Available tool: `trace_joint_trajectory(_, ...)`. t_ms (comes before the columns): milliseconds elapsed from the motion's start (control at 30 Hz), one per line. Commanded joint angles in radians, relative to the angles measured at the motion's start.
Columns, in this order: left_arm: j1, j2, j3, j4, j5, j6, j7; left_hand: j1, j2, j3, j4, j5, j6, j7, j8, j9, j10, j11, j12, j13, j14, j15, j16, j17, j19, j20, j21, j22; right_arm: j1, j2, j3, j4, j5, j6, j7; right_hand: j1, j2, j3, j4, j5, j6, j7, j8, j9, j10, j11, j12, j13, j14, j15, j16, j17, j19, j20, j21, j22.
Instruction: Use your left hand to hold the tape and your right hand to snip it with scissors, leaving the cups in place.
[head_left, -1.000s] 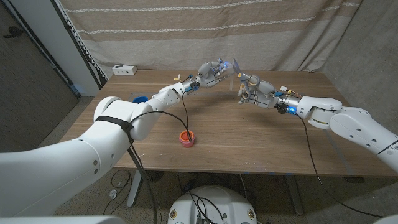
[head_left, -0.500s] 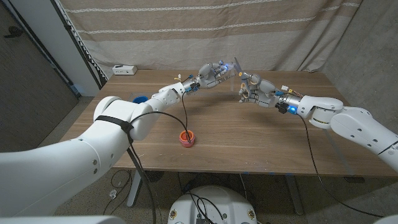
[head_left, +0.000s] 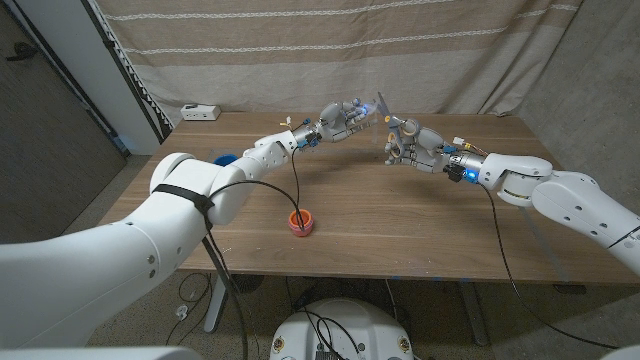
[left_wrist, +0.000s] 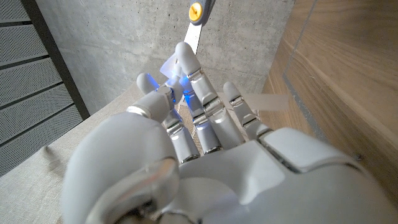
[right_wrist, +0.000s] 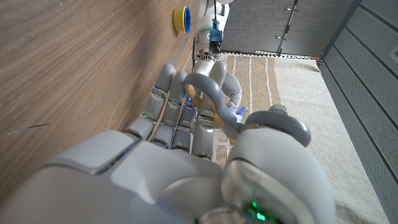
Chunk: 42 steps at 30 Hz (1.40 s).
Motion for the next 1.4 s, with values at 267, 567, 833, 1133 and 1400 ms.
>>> trace_joint_trajectory(267,0.001,0.011,0.012,0.001,-0.020,-0.002,0.015,0.010,-0.002,0.013,-0.002,0.004,0.017,0.011,-0.001,0.003,0.090,-0.076,0.268,0.130,0.011,0.000,0.002,0.014,0.002,-0.086,-0.008,0.001,0.018,0.007,-0.006,0.012,0.000,-0.010,-0.003,-0.005,0.003,0.004,-0.002,-0.001,0.010,0.004,-0.003,0.003,0.016,-0.004,0.488,0.001,-0.005,-0.043,0.008,-0.003,-0.003,-0.001,0.005,0.001)
trace_joint_trajectory(567,0.017,0.012,0.003,-0.044,-0.018,0.027,0.036,0.008,-0.007,0.021,-0.002,0.003,0.016,0.012,-0.003,0.007,0.093,-0.076,0.273,0.132,0.019,0.000,0.004,0.026,0.002,-0.084,-0.011,0.001,0.023,0.012,-0.012,0.017,-0.004,-0.012,-0.003,-0.003,0.003,0.005,-0.003,0.000,0.012,0.002,-0.004,0.004,0.017,-0.004,0.489,0.001,-0.007,-0.042,0.009,-0.002,-0.003,0.000,0.006,0.001)
trace_joint_trajectory(833,0.026,0.010,0.005,-0.063,-0.009,0.046,0.037,0.005,-0.011,0.028,-0.001,0.003,0.018,0.009,-0.005,0.008,0.092,-0.076,0.277,0.134,0.023,0.001,0.004,0.037,0.006,-0.083,-0.013,0.001,0.029,0.016,-0.016,0.020,-0.003,-0.018,-0.011,-0.003,0.003,0.005,-0.003,-0.001,0.013,0.003,-0.005,0.006,0.017,-0.004,0.489,0.002,-0.005,-0.045,0.010,-0.003,-0.004,0.000,0.006,0.001)
trace_joint_trajectory(1133,0.031,0.011,0.011,-0.066,-0.002,0.053,0.033,0.001,-0.012,0.035,0.000,0.003,0.013,0.013,-0.008,0.011,0.089,-0.076,0.276,0.131,0.026,0.001,0.003,0.047,0.006,-0.082,-0.014,0.001,0.031,0.019,-0.014,0.025,0.003,-0.021,-0.014,-0.003,0.005,0.006,-0.003,-0.001,0.015,0.002,-0.006,0.005,0.017,-0.007,0.489,0.001,-0.006,-0.045,0.009,-0.004,-0.003,-0.001,0.006,0.001)
trace_joint_trajectory(1400,0.028,0.011,0.010,-0.056,-0.003,0.048,0.031,-0.002,-0.013,0.039,0.000,0.002,0.020,0.021,-0.012,0.005,0.092,-0.076,0.279,0.130,0.029,0.001,0.003,0.056,0.007,-0.080,-0.016,0.002,0.025,0.017,-0.007,0.023,0.000,-0.013,-0.016,0.002,0.005,0.008,-0.005,0.000,0.022,0.002,-0.006,0.004,0.023,-0.006,0.489,-0.002,-0.005,-0.045,0.010,-0.006,-0.003,-0.001,0.007,0.001)
